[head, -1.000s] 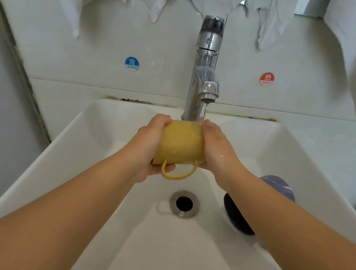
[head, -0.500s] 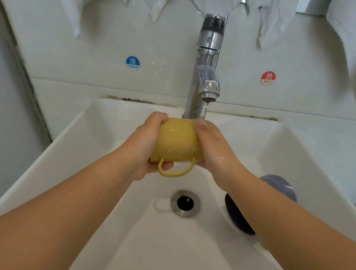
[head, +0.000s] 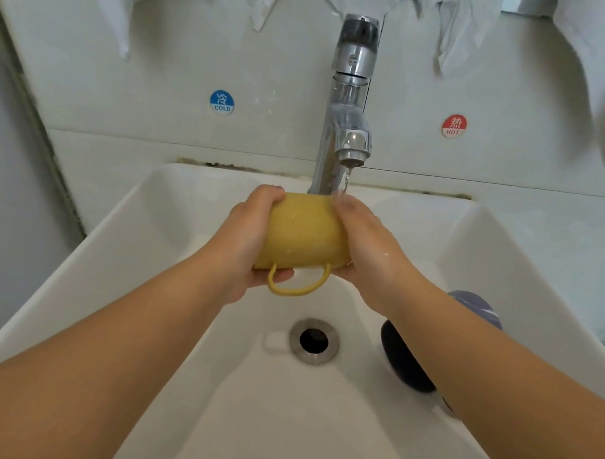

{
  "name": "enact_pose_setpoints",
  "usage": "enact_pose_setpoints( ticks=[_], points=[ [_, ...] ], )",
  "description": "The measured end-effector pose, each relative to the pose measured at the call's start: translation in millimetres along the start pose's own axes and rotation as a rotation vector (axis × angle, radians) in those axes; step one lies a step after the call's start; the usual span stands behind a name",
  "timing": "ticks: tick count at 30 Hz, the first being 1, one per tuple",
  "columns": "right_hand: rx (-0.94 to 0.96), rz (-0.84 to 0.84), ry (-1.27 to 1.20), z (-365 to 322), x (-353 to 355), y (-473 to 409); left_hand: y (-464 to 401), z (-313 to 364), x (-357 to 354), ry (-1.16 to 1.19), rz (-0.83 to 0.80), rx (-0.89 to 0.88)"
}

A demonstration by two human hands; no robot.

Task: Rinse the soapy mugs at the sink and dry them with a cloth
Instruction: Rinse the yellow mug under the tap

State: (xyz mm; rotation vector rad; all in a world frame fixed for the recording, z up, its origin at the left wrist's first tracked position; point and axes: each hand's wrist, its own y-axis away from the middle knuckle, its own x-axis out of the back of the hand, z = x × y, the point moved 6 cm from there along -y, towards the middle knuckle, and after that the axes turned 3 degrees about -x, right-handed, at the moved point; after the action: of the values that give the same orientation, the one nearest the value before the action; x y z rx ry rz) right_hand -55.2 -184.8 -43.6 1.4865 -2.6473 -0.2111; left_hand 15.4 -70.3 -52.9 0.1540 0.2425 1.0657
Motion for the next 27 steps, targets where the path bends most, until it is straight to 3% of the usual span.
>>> enact_pose_setpoints(
  ticks=[8, 12, 16, 22, 24, 27],
  points=[
    [-0.018, 0.137, 0.063, -2, 14, -3, 3, 2, -12, -0.112, -0.024, -0.135],
    [-0.100, 0.102, -0.077, 3, 11, -2, 2, 1, -6, -0.064, 0.020, -0.091],
    [-0.052, 0.022, -0.014, 3, 6, -3, 4, 3, -5, -0.094, 0.016, -0.145],
    [-0.166, 0.109, -0.057, 10, 16, -6, 9, 9, -15, -0.219, -0.008, -0.309],
    [-0.215, 0.148, -0.138, 12, 17, -6, 9, 10, -13, -0.220, 0.008, -0.310],
    [-0.183, 0.075, -0.151, 12, 12, -6, 8, 11, -6, -0.167, 0.044, -0.248]
  ],
)
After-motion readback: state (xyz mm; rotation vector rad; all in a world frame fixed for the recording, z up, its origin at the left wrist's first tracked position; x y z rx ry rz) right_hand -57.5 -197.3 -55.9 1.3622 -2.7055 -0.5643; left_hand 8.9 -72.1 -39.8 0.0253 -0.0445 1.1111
